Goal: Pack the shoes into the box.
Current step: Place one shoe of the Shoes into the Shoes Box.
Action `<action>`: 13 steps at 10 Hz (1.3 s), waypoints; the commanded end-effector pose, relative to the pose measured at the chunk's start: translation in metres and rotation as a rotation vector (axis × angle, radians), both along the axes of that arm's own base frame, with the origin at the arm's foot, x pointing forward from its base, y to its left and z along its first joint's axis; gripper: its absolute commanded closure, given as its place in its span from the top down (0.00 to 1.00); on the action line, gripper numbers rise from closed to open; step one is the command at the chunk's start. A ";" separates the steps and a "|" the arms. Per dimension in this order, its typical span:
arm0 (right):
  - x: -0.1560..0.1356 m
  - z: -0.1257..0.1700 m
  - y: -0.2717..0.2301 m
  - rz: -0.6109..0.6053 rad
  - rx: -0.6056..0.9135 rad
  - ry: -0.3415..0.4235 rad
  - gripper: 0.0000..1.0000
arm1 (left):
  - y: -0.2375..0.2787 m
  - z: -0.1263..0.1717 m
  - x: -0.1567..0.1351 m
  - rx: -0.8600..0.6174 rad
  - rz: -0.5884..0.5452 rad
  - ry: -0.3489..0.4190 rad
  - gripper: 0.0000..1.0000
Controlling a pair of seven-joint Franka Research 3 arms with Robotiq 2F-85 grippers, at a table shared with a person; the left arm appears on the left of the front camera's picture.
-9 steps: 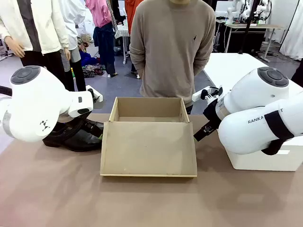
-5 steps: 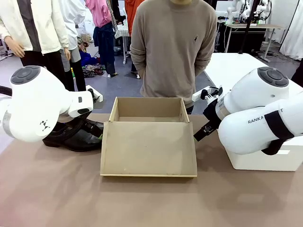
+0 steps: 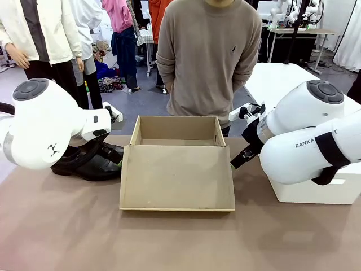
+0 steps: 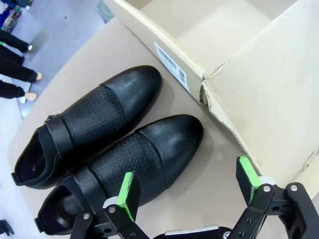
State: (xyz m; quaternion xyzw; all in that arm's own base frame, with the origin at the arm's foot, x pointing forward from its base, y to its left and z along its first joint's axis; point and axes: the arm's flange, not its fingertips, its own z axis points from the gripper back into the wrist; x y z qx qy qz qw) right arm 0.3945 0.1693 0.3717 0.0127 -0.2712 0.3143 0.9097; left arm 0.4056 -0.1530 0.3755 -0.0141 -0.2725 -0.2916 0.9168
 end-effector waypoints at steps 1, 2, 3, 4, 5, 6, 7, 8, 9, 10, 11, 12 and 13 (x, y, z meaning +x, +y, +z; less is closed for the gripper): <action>0.000 0.000 0.000 -0.001 0.001 -0.001 1.00 | 0.001 0.000 0.000 -0.001 0.002 -0.001 1.00; 0.000 0.000 0.000 -0.001 0.001 -0.001 1.00 | 0.001 0.000 0.000 -0.001 0.002 -0.001 1.00; 0.000 0.000 0.000 -0.001 0.001 -0.001 1.00 | 0.001 0.000 0.000 -0.001 0.002 -0.001 1.00; 0.000 0.000 0.000 -0.001 0.001 -0.001 1.00 | 0.001 0.000 0.000 -0.001 0.002 -0.001 1.00; 0.000 0.000 0.000 -0.001 0.001 -0.001 1.00 | 0.000 0.000 0.000 0.000 0.000 0.000 1.00; 0.000 0.000 0.000 0.000 0.000 0.000 1.00 | 0.001 0.007 -0.001 0.005 -0.008 -0.014 1.00; 0.002 0.021 -0.005 0.007 0.003 0.004 1.00 | 0.003 0.021 -0.003 0.021 -0.021 -0.032 1.00; 0.003 0.038 -0.010 0.015 -0.002 -0.003 1.00 | 0.006 0.036 -0.006 0.031 -0.039 -0.052 1.00; 0.005 0.055 -0.013 0.041 0.002 0.010 1.00 | 0.009 0.054 -0.004 0.029 -0.051 -0.060 1.00; 0.005 0.067 -0.016 0.073 0.016 0.015 1.00 | 0.013 0.068 -0.006 0.039 -0.059 -0.066 1.00; 0.006 0.084 -0.019 0.112 0.036 0.026 1.00 | 0.015 0.088 -0.003 0.039 -0.074 -0.066 1.00; 0.006 0.100 -0.024 0.177 0.072 0.035 1.00 | 0.019 0.105 -0.002 0.034 -0.129 -0.065 1.00; 0.003 0.115 -0.030 0.230 0.104 0.033 1.00 | 0.023 0.117 -0.001 0.013 -0.187 -0.065 1.00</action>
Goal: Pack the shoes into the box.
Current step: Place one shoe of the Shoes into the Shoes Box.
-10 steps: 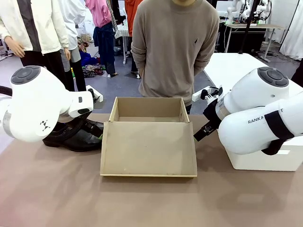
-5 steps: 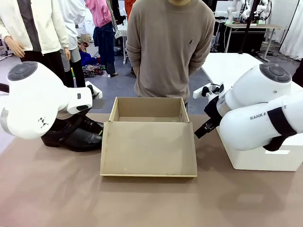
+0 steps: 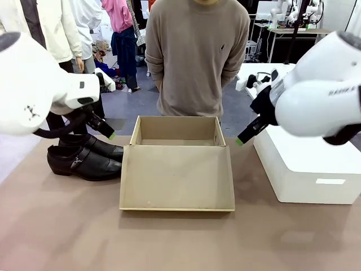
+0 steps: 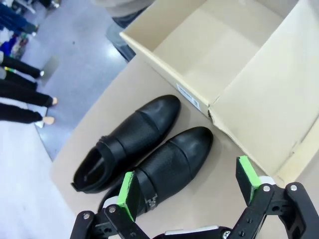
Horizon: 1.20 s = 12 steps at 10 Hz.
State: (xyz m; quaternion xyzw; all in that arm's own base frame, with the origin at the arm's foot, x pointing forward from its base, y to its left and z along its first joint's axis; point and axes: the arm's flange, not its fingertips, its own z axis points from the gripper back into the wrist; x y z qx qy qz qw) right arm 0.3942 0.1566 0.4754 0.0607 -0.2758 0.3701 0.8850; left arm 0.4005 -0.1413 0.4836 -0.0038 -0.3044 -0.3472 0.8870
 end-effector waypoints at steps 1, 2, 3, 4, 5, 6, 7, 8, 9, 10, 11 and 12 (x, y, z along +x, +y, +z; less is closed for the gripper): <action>0.000 0.022 -0.024 0.134 0.073 0.019 1.00 | 0.018 0.019 0.002 -0.033 -0.123 0.009 1.00; -0.002 0.031 -0.031 0.171 0.099 0.007 1.00 | 0.023 0.028 0.000 -0.071 -0.174 -0.010 1.00; -0.004 0.038 -0.042 0.198 0.139 -0.004 1.00 | 0.027 0.038 -0.004 -0.110 -0.202 -0.029 1.00; -0.007 0.045 -0.053 0.229 0.179 -0.008 1.00 | 0.033 0.044 -0.013 -0.138 -0.214 -0.051 1.00; -0.010 0.048 -0.065 0.230 0.203 -0.021 1.00 | 0.043 0.046 -0.021 -0.157 -0.249 -0.064 1.00; -0.013 0.051 -0.075 0.237 0.218 -0.028 1.00 | 0.046 0.045 -0.028 -0.168 -0.275 -0.075 1.00; -0.015 0.052 -0.084 0.251 0.244 -0.030 1.00 | 0.049 0.043 -0.034 -0.176 -0.302 -0.086 1.00; -0.016 0.053 -0.090 0.267 0.273 -0.022 1.00 | 0.055 0.044 -0.037 -0.186 -0.339 -0.092 1.00; -0.017 0.053 -0.094 0.266 0.268 -0.019 1.00 | 0.060 0.045 -0.039 -0.189 -0.364 -0.084 1.00; -0.018 0.055 -0.094 0.283 0.269 -0.021 1.00 | 0.064 0.046 -0.037 -0.185 -0.355 -0.073 1.00; -0.020 0.057 -0.092 0.295 0.266 -0.028 1.00 | 0.064 0.049 -0.032 -0.179 -0.315 -0.062 1.00; -0.020 0.057 -0.089 0.238 0.255 -0.006 1.00 | 0.055 0.051 -0.037 -0.165 -0.322 -0.084 1.00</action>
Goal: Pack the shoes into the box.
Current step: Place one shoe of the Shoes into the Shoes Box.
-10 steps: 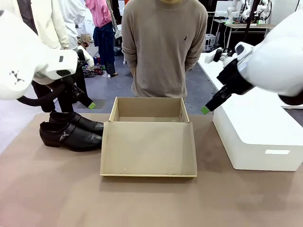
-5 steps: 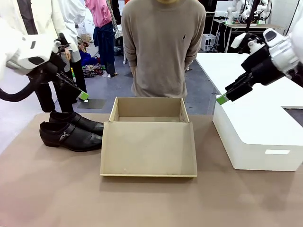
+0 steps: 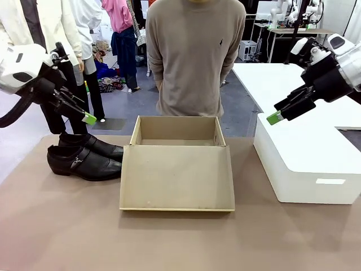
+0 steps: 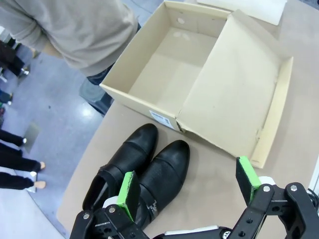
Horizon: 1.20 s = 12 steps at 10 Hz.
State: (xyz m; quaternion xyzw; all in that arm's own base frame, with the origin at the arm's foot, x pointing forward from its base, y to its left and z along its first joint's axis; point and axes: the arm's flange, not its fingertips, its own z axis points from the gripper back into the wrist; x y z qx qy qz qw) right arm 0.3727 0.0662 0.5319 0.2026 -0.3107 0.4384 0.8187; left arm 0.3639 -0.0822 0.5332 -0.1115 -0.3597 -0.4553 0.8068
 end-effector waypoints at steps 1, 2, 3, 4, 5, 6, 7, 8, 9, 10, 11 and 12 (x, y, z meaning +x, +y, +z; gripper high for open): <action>0.001 0.001 0.001 -0.008 0.007 -0.003 1.00 | -0.004 0.002 -0.001 -0.001 -0.007 -0.011 1.00; 0.001 0.001 0.001 -0.008 0.007 -0.003 1.00 | -0.004 0.002 -0.001 -0.001 -0.007 -0.011 1.00; 0.001 0.001 0.001 -0.008 0.007 -0.003 1.00 | -0.004 0.002 -0.001 -0.001 -0.007 -0.011 1.00; 0.001 0.001 0.001 -0.008 0.007 -0.003 1.00 | -0.004 0.002 -0.001 -0.001 -0.007 -0.011 1.00; 0.001 0.001 0.001 -0.008 0.007 -0.003 1.00 | -0.004 0.002 -0.001 -0.001 -0.007 -0.011 1.00; 0.001 0.001 0.001 -0.008 0.007 -0.003 1.00 | -0.004 0.002 -0.001 -0.001 -0.007 -0.011 1.00; 0.001 0.001 0.001 -0.008 0.007 -0.003 1.00 | -0.004 0.002 -0.001 -0.001 -0.007 -0.011 1.00; 0.001 0.001 0.001 -0.008 0.007 -0.003 1.00 | -0.004 0.002 -0.001 -0.001 -0.007 -0.011 1.00; 0.001 0.001 0.001 -0.008 0.007 -0.003 1.00 | -0.004 0.002 -0.001 -0.001 -0.007 -0.011 1.00; 0.001 0.001 0.001 -0.008 0.007 -0.003 1.00 | -0.004 0.002 -0.001 -0.001 -0.007 -0.011 1.00; 0.001 0.001 0.001 -0.008 0.007 -0.003 1.00 | -0.004 0.002 -0.001 -0.001 -0.007 -0.011 1.00; 0.001 0.001 0.001 -0.008 0.007 -0.003 1.00 | -0.004 0.002 -0.001 -0.001 -0.007 -0.011 1.00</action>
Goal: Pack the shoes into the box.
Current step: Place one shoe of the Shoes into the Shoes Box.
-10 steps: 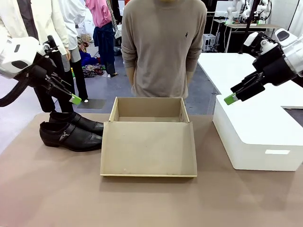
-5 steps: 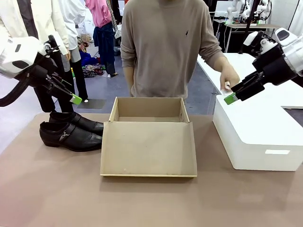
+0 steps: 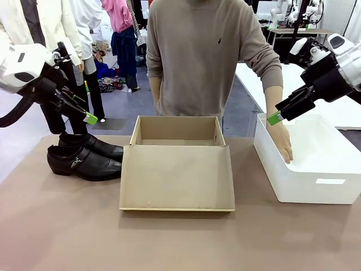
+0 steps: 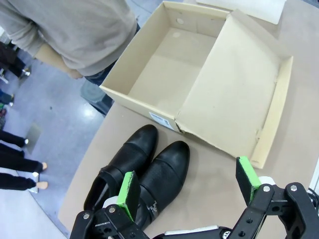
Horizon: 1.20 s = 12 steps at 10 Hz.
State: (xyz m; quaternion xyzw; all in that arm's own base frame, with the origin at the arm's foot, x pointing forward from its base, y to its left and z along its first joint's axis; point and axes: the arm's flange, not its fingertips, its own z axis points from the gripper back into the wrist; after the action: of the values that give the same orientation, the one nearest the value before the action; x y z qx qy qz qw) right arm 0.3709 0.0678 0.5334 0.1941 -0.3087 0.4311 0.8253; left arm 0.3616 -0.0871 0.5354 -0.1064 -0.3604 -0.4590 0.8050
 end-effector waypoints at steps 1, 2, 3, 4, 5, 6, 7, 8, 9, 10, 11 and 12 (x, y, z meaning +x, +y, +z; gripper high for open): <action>0.003 -0.001 0.000 0.014 0.021 -0.006 1.00 | 0.001 0.000 0.002 -0.011 -0.003 -0.003 1.00; 0.003 -0.001 0.000 0.014 0.021 -0.006 1.00 | 0.001 0.000 0.002 -0.011 -0.003 -0.003 1.00; 0.003 -0.001 0.000 0.014 0.021 -0.006 1.00 | 0.001 0.000 0.002 -0.011 -0.003 -0.003 1.00; 0.003 -0.001 0.000 0.014 0.021 -0.006 1.00 | 0.001 0.000 0.002 -0.011 -0.003 -0.003 1.00; 0.003 -0.001 0.000 0.014 0.021 -0.006 1.00 | 0.001 0.000 0.002 -0.011 -0.003 -0.003 1.00; 0.003 -0.001 0.000 0.014 0.021 -0.006 1.00 | 0.000 0.000 0.000 0.000 0.000 0.000 1.00; 0.003 -0.001 0.000 0.014 0.021 -0.006 1.00 | 0.005 0.005 0.007 0.022 0.000 0.003 1.00; 0.003 -0.001 0.000 0.014 0.021 -0.006 1.00 | 0.010 0.011 0.014 0.047 -0.022 0.013 1.00; 0.003 -0.001 0.000 0.014 0.021 -0.006 1.00 | 0.013 0.017 0.020 0.062 -0.044 0.029 1.00; 0.003 -0.001 0.000 0.014 0.021 -0.006 1.00 | 0.016 0.020 0.028 0.089 -0.060 0.046 1.00; 0.003 -0.001 0.000 0.014 0.021 -0.006 1.00 | 0.020 0.024 0.036 0.136 -0.104 0.064 1.00; 0.003 -0.001 0.000 0.014 0.021 -0.006 1.00 | 0.025 0.026 0.045 0.179 -0.146 0.079 1.00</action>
State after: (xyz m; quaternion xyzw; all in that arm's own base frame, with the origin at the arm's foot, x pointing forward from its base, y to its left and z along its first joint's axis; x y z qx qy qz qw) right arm 0.3706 0.0676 0.5332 0.1937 -0.3074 0.4311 0.8259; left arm 0.3932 -0.0705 0.5547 -0.0919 -0.2995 -0.5096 0.8014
